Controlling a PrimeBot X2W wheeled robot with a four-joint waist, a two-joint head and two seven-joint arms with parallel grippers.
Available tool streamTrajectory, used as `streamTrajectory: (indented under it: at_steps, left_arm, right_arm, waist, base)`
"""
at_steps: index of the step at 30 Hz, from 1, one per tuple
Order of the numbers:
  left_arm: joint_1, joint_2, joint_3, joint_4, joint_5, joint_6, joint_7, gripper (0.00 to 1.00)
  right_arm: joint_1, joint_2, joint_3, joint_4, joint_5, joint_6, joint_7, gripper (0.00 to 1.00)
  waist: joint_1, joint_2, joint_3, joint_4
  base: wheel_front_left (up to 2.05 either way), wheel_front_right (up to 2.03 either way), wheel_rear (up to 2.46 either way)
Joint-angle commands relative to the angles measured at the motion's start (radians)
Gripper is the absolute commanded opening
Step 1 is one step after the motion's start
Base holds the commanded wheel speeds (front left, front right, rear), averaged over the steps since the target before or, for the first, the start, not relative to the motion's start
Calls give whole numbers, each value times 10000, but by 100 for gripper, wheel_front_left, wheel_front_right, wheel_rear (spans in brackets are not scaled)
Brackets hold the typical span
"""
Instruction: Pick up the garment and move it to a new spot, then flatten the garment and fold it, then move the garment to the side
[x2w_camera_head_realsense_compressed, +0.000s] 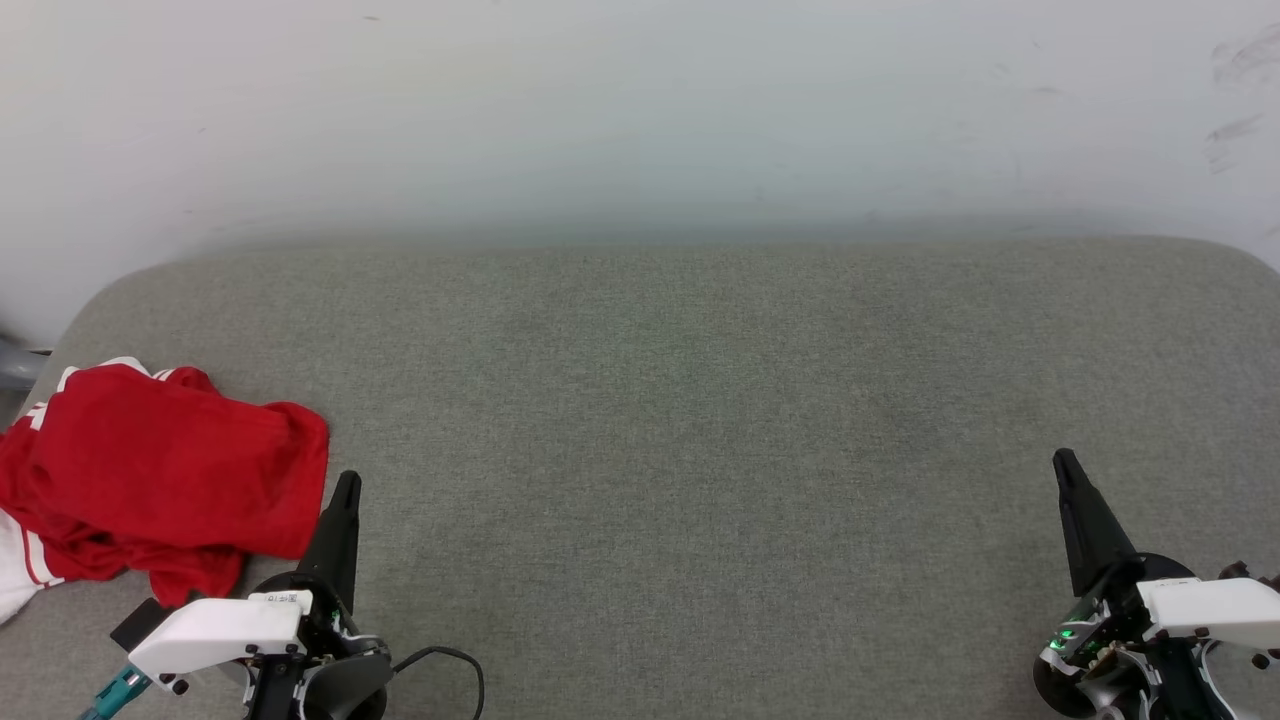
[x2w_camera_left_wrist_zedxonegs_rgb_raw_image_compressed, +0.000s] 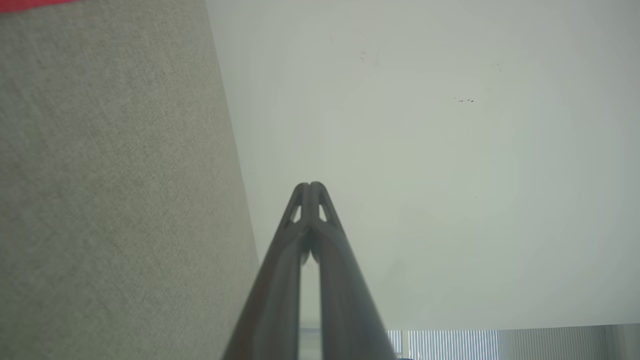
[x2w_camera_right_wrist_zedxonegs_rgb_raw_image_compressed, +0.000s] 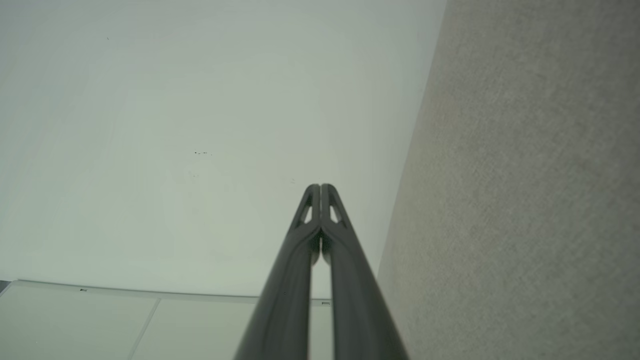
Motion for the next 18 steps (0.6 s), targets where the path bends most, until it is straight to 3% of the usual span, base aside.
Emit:
streamTrajectory:
  at_steps: [1, 18]
  left_arm:
    - [-72, -10, 17, -37, 29, -28, 5, 0]
    - [-72, -10, 17, -37, 29, -28, 5, 0]
  right_arm:
    - [-143, 30, 4, -8, 19, -5, -8, 0]
    - [-143, 30, 4, -8, 19, -5, -8, 0]
  waist:
    - [0, -1, 0, 0]
    - [0, -1, 0, 0]
  base:
    - [0, 0, 0]
    - [0, 0, 0]
